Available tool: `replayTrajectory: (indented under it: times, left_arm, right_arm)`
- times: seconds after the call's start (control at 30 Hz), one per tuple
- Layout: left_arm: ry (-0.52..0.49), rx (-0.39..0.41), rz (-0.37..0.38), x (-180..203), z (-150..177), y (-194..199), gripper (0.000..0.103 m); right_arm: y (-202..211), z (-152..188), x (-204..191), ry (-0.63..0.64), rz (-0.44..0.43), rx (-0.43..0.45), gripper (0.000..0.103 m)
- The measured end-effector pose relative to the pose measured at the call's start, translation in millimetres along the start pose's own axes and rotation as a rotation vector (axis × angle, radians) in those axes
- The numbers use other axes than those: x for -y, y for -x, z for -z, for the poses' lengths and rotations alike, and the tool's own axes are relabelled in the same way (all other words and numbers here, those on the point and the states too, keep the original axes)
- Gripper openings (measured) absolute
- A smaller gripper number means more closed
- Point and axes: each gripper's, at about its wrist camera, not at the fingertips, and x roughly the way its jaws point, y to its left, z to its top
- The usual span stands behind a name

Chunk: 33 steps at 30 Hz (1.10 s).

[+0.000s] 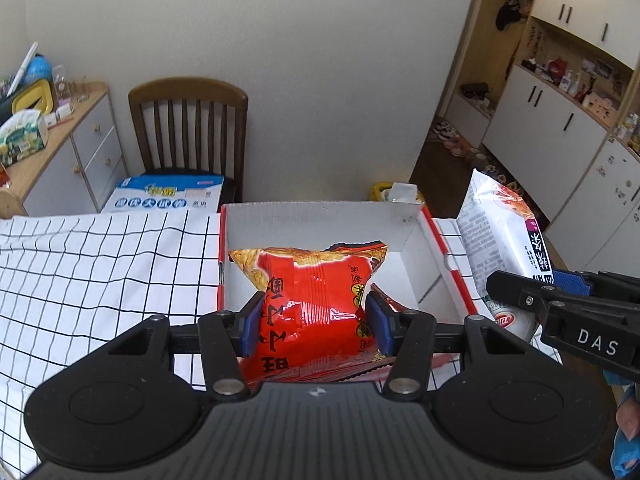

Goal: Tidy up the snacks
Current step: 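Lower the red chip bag with the left tool while the right tool lowers the white noodle bag, opening both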

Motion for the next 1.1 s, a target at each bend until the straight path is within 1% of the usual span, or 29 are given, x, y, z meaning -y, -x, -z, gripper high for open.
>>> replayTrajectory:
  times: [0.13, 0.3, 0.47, 0.5, 0.57, 0.63, 0.83, 0.9, 0.97, 1.1]
  left_arm:
    - [-0.012, -0.014, -0.028, -1, -5, -25, 0.053]
    - [-0.013, -0.044, -0.055, -3, -7, -54, 0.053]
    - [-0.042, -0.065, -0.089, 0, -7, -80, 0.053]
    - [-0.046, -0.074, -0.094, 0, -7, -85, 0.053]
    - [-0.049, -0.089, -0.098, 2, -5, -94, 0.053]
    - [-0.055, -0.102, -0.099, 4, -4, -103, 0.053]
    - [-0.105, -0.134, -0.111, 11, 2, -128, 0.053]
    - [-0.118, -0.143, -0.115, 14, 4, -135, 0.053]
    - [-0.125, -0.157, -0.111, 15, 7, -141, 0.053]
    - [-0.117, -0.187, -0.12, 15, 10, -151, 0.054]
  right_arm:
    - [-22, -4, 3, 0.0, -0.008, -0.02, 0.038]
    - [-50, -4, 8, 0.028, 0.005, -0.051, 0.039]
    - [-77, 1, 15, 0.037, 0.016, -0.103, 0.038]
    - [-81, 3, 17, 0.034, 0.021, -0.111, 0.038]
    - [-92, 5, 19, 0.029, 0.02, -0.134, 0.03]
    - [-100, 8, 20, 0.029, 0.02, -0.151, 0.029]
    - [-107, 16, 22, 0.043, 0.011, -0.177, 0.029]
    - [-109, 18, 22, 0.055, 0.02, -0.18, 0.03]
    - [-108, 18, 23, 0.052, 0.026, -0.18, 0.032]
    - [-102, 18, 28, 0.044, 0.007, -0.174, 0.034]
